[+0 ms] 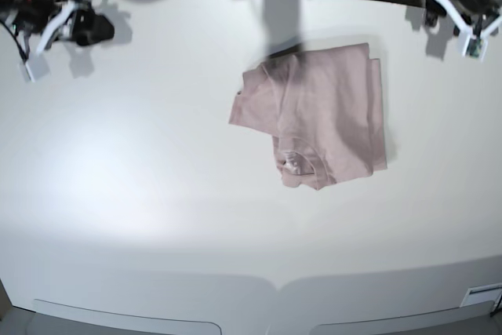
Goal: Fold the T-shirt properly
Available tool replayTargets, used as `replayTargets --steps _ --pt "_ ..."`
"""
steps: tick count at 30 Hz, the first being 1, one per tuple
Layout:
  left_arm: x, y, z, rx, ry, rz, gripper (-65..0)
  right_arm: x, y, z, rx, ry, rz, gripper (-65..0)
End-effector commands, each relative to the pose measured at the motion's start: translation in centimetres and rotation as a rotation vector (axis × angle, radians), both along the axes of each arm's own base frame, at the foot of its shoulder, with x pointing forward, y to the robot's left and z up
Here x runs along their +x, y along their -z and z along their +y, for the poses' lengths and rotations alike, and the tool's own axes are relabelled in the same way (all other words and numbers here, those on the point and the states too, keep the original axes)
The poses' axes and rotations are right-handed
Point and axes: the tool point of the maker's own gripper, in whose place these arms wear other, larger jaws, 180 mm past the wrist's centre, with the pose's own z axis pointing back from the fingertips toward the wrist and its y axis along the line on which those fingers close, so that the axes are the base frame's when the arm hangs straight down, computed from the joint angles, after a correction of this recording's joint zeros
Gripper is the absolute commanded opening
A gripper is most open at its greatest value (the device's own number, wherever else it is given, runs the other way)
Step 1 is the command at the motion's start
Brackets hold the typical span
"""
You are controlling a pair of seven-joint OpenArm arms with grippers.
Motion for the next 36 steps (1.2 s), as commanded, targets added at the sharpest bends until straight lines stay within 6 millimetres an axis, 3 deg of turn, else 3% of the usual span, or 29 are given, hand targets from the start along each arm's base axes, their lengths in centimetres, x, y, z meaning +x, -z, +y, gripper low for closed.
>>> replayTargets --steps 1,6,13,15,17,20,24,27,32,36 --pt "-0.7 -0.3 0.1 0.009 0.003 0.003 -33.1 -0.7 -1.1 0.2 -0.009 -0.024 -0.014 -42.9" --pt "-6.7 1.0 0.0 -0.007 -0.045 0.155 -33.1 -6.3 -1.0 0.4 -0.056 -0.057 0.127 -42.9" --pt "-16.0 2.5 -2.2 -0.100 -0.073 0.353 -33.1 -14.0 -0.4 1.8 0.019 -0.028 0.354 -42.9" --pt "-18.1 4.0 -2.2 -0.128 -0.073 0.402 -33.1 -16.2 0.5 1.3 -0.018 -0.031 0.439 -42.9" --pt "-19.3 6.1 -2.0 -0.166 -0.098 0.407 -33.0 -16.7 2.1 0.8 -0.045 0.001 0.451 -42.9" --pt "-20.9 10.7 -1.6 -0.221 -0.156 0.462 -33.0 -18.1 5.6 0.9 -0.066 0.004 0.483 -42.9" --pt "-22.1 17.5 -0.6 -0.246 -0.214 0.557 -33.1 -21.8 11.4 1.9 -0.100 -0.129 0.619 -42.9" --pt "-21.1 20.7 1.0 -0.260 -0.291 0.571 -33.1 -23.3 15.8 2.7 -0.076 -0.186 0.700 -42.9" --pt "-18.4 23.1 2.5 -0.263 -0.351 0.541 -33.1 -23.6 21.8 4.0 -0.030 -0.159 0.852 -42.9" --pt "-17.5 23.6 3.4 -0.204 -0.335 0.493 -33.1 -22.3 24.7 5.0 -0.046 -0.170 0.916 -42.9"
